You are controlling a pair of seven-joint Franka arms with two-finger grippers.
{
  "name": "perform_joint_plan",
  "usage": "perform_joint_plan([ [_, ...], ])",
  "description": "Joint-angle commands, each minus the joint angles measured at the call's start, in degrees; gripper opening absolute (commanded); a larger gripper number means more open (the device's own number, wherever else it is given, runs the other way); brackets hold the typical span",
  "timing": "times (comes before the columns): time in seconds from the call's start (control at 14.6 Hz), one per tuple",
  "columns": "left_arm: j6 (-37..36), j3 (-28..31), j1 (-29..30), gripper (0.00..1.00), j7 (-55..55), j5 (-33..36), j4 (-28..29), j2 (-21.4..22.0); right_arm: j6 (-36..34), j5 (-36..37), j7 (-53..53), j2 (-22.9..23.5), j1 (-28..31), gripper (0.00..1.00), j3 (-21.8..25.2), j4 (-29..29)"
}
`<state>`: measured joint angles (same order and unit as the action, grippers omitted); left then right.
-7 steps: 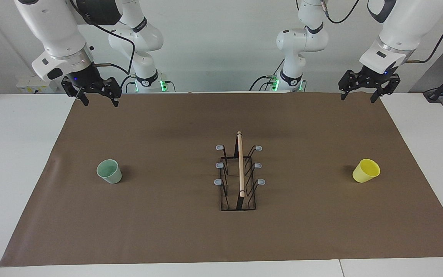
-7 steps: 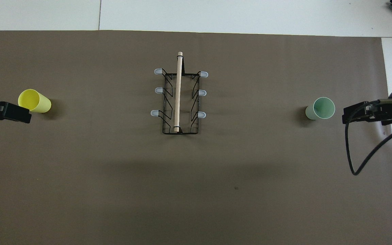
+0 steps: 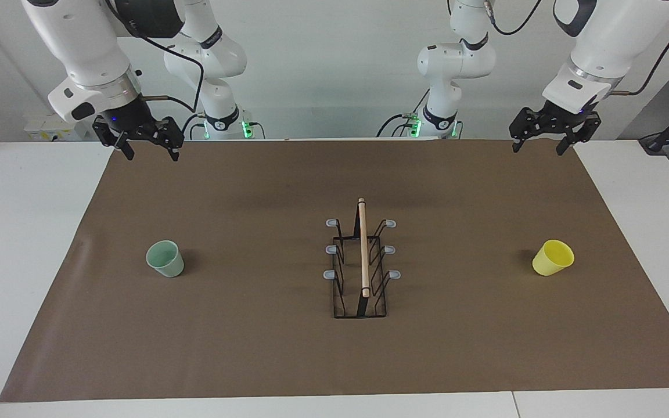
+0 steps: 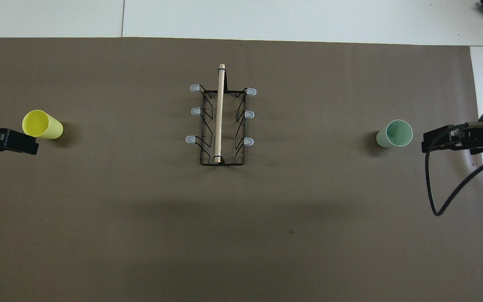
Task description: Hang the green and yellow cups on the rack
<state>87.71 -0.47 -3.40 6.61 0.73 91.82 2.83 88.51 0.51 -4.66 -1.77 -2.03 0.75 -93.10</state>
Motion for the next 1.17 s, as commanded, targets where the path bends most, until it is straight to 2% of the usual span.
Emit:
perform_joint_plan([
  [0.0,1.2,-0.1,0.6,1.00,-0.5,-0.8,2.1,1.7,0.0,-0.8,0.8,-0.1,0.5,1.00,-0.1,-0.3],
  [0.34,0.2,-0.1,0.6,1.00,-0.1,-1.3,1.5,1.7,-0.5,-5.2,5.0,-1.2,2.5,1.00,-0.1,-2.5],
  [0.69,-1.7,-0.1,0.5,1.00,-0.8,-1.7,2.0,2.3,-1.8,0.5,5.8,0.2,2.4,1.00,-0.1,-3.0],
  [0.89,-0.5,0.2,0.8,1.00,-0.4,-1.8,1.1,1.7,-0.4,5.5,10.2,6.3,2.2,1.00,-0.8,-1.8],
  [1.1,-1.0,0.4,1.3,1.00,-0.5,-2.5,-0.8,0.5,0.8,11.4,17.9,16.9,0.3,1.00,-1.6,4.7],
])
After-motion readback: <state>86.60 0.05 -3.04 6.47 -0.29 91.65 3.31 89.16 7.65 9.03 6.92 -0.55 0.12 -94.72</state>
